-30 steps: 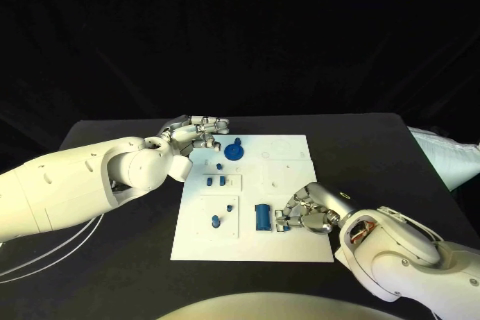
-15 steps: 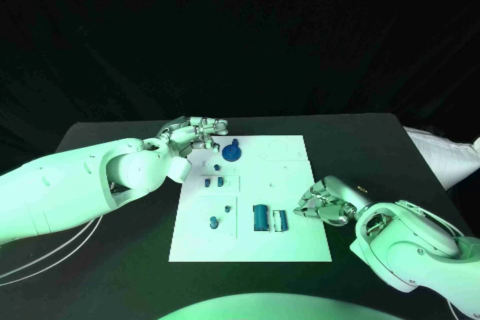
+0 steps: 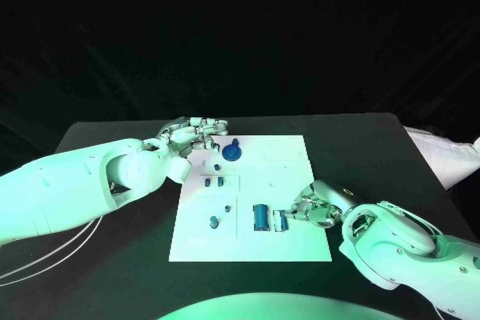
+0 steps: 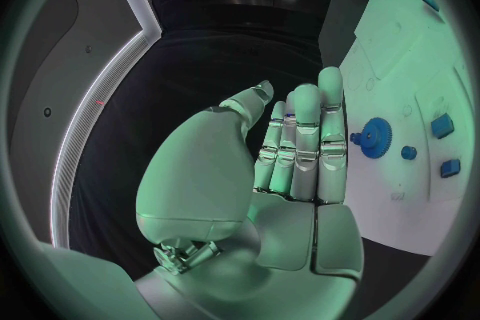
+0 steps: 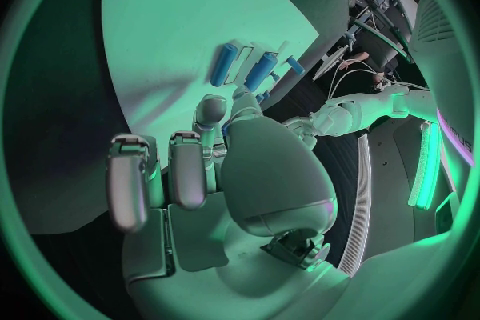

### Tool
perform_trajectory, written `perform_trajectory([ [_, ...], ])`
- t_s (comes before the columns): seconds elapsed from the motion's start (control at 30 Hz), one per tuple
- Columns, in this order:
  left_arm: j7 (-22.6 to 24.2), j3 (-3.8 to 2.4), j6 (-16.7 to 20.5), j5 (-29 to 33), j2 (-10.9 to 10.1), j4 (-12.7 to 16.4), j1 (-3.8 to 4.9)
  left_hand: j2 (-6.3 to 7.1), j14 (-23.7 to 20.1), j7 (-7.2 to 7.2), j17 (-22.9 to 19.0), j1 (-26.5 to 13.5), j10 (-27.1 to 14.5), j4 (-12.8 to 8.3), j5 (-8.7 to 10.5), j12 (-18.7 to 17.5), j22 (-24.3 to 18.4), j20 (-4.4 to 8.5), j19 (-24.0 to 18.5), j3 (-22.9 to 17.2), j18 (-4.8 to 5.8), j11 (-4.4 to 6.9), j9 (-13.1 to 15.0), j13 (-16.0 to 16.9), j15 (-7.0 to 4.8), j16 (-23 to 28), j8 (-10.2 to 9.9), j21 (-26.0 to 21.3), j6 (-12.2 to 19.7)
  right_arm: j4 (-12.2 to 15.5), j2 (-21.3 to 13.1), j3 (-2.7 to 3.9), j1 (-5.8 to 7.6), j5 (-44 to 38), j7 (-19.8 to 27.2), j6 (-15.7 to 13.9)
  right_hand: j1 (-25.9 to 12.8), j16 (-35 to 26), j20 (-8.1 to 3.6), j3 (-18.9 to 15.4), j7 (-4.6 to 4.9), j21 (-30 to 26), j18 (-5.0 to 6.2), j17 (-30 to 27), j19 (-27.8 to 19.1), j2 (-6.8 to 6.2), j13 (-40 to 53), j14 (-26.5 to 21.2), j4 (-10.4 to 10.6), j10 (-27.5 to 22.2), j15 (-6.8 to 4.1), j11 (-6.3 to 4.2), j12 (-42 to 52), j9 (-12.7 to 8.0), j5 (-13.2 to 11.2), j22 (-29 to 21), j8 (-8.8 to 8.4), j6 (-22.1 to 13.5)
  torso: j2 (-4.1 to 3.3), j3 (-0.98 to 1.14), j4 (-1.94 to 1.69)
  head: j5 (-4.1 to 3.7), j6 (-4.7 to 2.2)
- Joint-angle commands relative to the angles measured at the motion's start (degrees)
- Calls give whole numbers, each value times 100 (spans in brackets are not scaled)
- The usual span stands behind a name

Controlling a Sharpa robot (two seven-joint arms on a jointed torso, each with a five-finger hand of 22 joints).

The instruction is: Assemble the parts on the task board

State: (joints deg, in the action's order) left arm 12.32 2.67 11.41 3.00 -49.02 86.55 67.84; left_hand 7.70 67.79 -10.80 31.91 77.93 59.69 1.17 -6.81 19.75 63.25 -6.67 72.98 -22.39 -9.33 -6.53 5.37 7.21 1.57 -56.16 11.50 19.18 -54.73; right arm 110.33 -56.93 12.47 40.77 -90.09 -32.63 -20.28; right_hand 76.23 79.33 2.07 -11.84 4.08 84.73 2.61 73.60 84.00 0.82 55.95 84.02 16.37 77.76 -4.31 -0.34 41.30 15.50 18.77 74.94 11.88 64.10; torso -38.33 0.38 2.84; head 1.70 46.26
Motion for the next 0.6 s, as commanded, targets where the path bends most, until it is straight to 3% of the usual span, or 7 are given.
perform_trajectory([
  [0.03, 41, -4, -95, -16, 17, 9, 1, -36, -30, 3, -6, -2, -37, -10, -30, 18, -9, -37, -4, 24, -102, 14, -9, -7, -8, -18, 24, -21, 57, -49, 50, -4, -12, -229, -144, 303, -31, -11, 50, -8, -8, -19, -50, 19, 20, -12, 59, 310, 7, 58, 28, -7, 86, 11, 35, 786, -27, 55, 2, -5, 2, -3, 12],
  [0.6, 27, -4, -111, -16, 54, -14, -4, -36, -30, 3, -6, -2, -37, -10, -30, 18, -9, -37, -4, 24, -102, 14, -9, -7, -8, -18, 24, -21, 57, -200, 219, -22, -33, -435, -152, 634, 243, 28, 11, -6, -62, 25, -66, 81, 71, -20, 290, 326, -111, 179, -15, -57, 388, 61, -164, 846, 11, 158, 4, -2, 4, 18, 42],
])
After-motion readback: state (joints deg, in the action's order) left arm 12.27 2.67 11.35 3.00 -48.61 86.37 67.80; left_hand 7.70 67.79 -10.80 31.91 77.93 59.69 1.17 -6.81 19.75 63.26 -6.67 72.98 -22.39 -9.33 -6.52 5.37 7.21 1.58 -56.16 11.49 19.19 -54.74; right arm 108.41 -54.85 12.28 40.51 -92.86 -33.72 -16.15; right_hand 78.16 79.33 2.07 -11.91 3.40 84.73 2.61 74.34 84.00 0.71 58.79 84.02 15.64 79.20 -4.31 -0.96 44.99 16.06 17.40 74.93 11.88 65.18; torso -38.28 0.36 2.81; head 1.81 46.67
